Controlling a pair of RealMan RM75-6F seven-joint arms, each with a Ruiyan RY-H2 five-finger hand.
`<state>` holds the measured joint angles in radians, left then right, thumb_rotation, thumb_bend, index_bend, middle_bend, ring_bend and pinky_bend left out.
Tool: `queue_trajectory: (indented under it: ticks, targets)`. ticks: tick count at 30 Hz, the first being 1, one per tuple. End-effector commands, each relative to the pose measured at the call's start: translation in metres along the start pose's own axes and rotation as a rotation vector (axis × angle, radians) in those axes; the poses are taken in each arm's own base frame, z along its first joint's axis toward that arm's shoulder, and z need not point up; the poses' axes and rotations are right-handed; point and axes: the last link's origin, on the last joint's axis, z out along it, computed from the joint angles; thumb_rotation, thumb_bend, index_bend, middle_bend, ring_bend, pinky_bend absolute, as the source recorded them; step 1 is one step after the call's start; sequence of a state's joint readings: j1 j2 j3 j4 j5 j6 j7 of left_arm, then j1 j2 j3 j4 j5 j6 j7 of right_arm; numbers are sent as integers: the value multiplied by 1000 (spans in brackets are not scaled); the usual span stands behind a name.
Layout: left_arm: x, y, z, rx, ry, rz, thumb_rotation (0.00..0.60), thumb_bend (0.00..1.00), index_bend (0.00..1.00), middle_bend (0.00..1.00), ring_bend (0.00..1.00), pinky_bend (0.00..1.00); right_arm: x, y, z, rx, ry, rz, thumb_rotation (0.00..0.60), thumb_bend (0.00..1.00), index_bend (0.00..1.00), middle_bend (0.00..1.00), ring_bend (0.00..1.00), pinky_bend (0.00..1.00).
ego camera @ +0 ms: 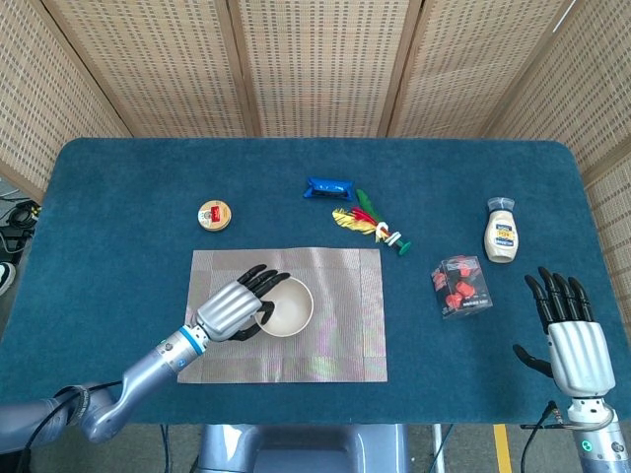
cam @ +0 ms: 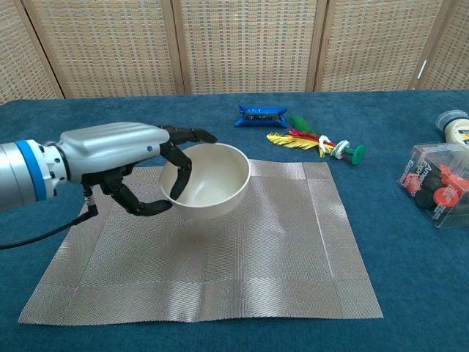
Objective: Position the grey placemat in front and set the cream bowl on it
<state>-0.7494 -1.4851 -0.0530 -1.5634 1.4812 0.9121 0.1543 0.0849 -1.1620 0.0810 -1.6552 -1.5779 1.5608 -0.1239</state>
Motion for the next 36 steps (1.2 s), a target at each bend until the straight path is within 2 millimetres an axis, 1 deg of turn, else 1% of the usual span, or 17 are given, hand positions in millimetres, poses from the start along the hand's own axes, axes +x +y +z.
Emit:
queue_trajectory:
  ticks: [1, 12, 13, 14, 15, 16, 17, 18, 19, 20, 24, 26, 28, 30, 34, 36]
  targets:
    - [-8, 0, 9, 30, -24, 1, 600, 462, 683, 0, 0, 0, 0, 0, 0, -2, 0, 0, 600, 0, 0, 0, 0, 0]
    - [-28, -9, 23, 98, -66, -38, 600, 461, 673, 0, 0, 0, 2, 2, 1, -6, 4, 5, 600, 0, 0, 0, 0, 0]
    - [-30, -10, 24, 100, -69, -38, 600, 456, 664, 0, 0, 0, 2, 2, 1, -7, 4, 6, 600, 0, 0, 0, 0, 0]
    - [-30, -11, 24, 103, -70, -40, 600, 438, 635, 0, 0, 0, 2, 2, 1, -7, 4, 7, 600, 0, 0, 0, 0, 0]
    - [-31, -11, 25, 103, -71, -42, 600, 399, 592, 0, 0, 0, 2, 2, 1, -8, 4, 8, 600, 0, 0, 0, 0, 0]
    - [-31, -11, 25, 103, -70, -45, 600, 290, 477, 0, 0, 0, 2, 2, 1, -8, 3, 9, 600, 0, 0, 0, 0, 0]
    - [-31, -12, 24, 103, -69, -43, 600, 160, 305, 0, 0, 0, 3, 3, 1, -9, 4, 10, 600, 0, 0, 0, 0, 0]
    - [-31, -13, 24, 104, -66, -41, 600, 82, 193, 0, 0, 0, 3, 3, 1, -10, 5, 10, 600, 0, 0, 0, 0, 0]
    - [-30, -14, 22, 105, -65, -39, 600, 13, 65, 0, 0, 0, 3, 3, 1, -11, 6, 11, 600, 0, 0, 0, 0, 0]
    - [-29, -15, 21, 105, -65, -39, 600, 0, 5, 0, 0, 0, 3, 3, 1, -11, 7, 12, 600, 0, 0, 0, 0, 0]
    - [-18, -18, 12, 102, -27, -34, 600, 0, 0, 0, 0, 0, 4, 3, 1, -10, 7, 16, 600, 0, 0, 0, 0, 0]
    - [-8, -20, 6, 104, 11, -31, 600, 0, 0, 0, 0, 0, 4, 3, 1, -8, 8, 17, 600, 0, 0, 0, 0, 0]
    - [6, -25, -4, 114, 79, -25, 600, 0, 0, 0, 0, 0, 5, 2, 0, -6, 9, 18, 600, 0, 0, 0, 0, 0]
    - [20, -30, -16, 133, 146, -18, 600, 0, 0, 0, 0, 0, 6, 1, -1, -3, 12, 19, 600, 0, 0, 0, 0, 0]
    - [39, -43, -43, 204, 252, 0, 600, 0, 0, 0, 0, 0, 7, 0, -2, 6, 18, 18, 600, 0, 0, 0, 0, 0]
    - [47, -52, -67, 282, 312, 7, 600, 0, 0, 0, 0, 0, 8, -1, -3, 12, 21, 9, 600, 0, 0, 0, 0, 0]
